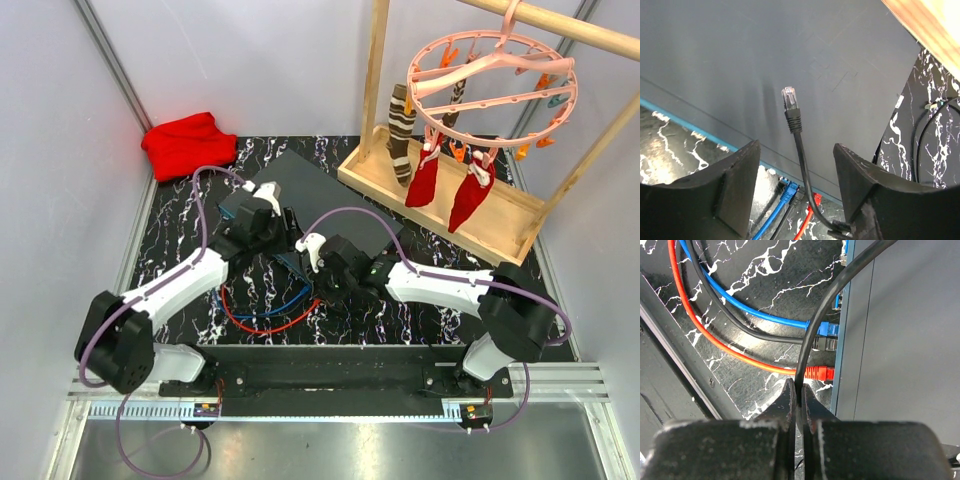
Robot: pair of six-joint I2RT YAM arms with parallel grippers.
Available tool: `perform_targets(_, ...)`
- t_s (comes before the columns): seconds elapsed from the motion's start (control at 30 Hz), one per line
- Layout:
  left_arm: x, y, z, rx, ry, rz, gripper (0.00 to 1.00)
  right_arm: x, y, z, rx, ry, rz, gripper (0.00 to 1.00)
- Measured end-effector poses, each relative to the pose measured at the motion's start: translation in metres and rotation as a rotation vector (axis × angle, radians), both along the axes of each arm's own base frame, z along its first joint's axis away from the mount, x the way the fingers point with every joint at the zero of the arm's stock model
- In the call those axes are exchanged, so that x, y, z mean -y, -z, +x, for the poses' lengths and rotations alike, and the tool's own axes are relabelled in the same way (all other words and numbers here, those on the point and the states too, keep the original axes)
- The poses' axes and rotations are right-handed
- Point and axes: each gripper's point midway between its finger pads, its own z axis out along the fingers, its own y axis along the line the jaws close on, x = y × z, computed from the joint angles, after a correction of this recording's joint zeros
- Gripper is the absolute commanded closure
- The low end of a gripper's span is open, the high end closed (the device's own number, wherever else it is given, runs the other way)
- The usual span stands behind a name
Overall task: Insert the plug into the switch port
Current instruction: Pick up the connector from the center of the board.
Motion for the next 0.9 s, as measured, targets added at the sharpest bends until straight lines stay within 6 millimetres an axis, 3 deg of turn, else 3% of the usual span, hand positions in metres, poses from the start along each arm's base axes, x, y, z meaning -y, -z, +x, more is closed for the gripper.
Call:
perform_targets(0.1,0.006,0.009,0.005,-0.028,0.014,0.010,0.43,0.000,0.000,0.000,0.002,0.000,0.002,1.00)
perform_targets(0.27,0.010,0.032,0.006,-0.091,0.044,0.044,0.74,-0.002,-0.002,0.002,0.009,0.001,0.012,1.00)
perform_targets(0.33,0.011,0.039,0.003,-0.114,0.056,0.050,0.97,-0.003,-0.002,0.002,0.010,0.001,0.012,1.00)
perform_targets(0.37,0.012,0.040,0.002,-0.120,0.059,0.051,1.00,-0.002,-0.002,0.002,0.009,0.001,0.012,1.00)
perform_targets(0.47,0.013,0.037,0.001,-0.113,0.070,0.047,1.00,-0.003,-0.003,0.003,0.012,0.002,0.017,0.92)
perform_targets(0.67,0.007,0.007,-0.003,-0.047,0.073,0.025,1.00,0.001,-0.010,0.005,0.010,0.039,0.021,0.53)
perform_targets(0.77,-0.004,-0.022,-0.003,0.017,0.051,-0.010,1.00,0.008,-0.028,0.011,0.017,0.077,0.045,0.41)
perform_targets(0.9,-0.022,-0.057,-0.002,0.096,0.017,-0.042,1.00,0.026,-0.073,0.031,0.053,0.164,0.127,0.33)
